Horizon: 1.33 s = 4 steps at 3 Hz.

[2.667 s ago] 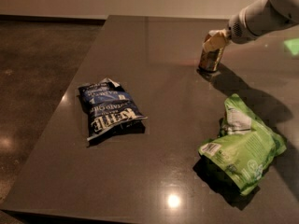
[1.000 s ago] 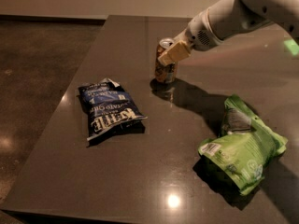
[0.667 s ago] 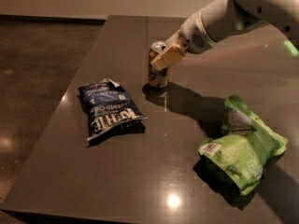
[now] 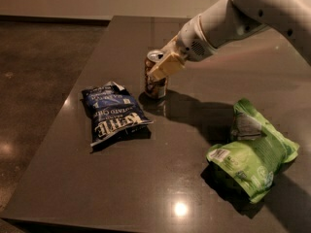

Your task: Move orange can near blue chip bag

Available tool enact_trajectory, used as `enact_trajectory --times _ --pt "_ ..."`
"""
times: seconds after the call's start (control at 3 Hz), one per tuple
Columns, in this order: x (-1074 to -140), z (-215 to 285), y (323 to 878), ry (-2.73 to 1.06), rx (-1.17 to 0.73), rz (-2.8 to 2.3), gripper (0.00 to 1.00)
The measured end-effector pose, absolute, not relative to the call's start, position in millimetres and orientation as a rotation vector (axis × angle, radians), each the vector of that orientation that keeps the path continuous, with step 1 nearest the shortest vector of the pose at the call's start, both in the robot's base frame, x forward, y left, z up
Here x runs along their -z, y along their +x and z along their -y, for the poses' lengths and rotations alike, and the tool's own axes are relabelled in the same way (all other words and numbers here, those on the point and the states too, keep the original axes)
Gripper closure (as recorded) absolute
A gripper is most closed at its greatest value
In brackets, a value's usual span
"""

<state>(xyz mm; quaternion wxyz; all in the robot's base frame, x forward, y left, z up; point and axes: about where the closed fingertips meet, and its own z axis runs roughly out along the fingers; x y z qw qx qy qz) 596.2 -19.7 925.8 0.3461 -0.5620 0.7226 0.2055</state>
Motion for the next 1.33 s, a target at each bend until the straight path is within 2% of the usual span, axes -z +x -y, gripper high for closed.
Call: enact_trajectory --times 0.67,1.0,1.33 --pt "-917.4 6.0 586.7 -1.521 -0.56 -1.853 0.12" --pt "-914.8 4.3 585.3 -1.53 -0.563 -1.852 0.0" --pt "-914.7 4.3 585.3 -1.531 -0.563 -1.852 0.0"
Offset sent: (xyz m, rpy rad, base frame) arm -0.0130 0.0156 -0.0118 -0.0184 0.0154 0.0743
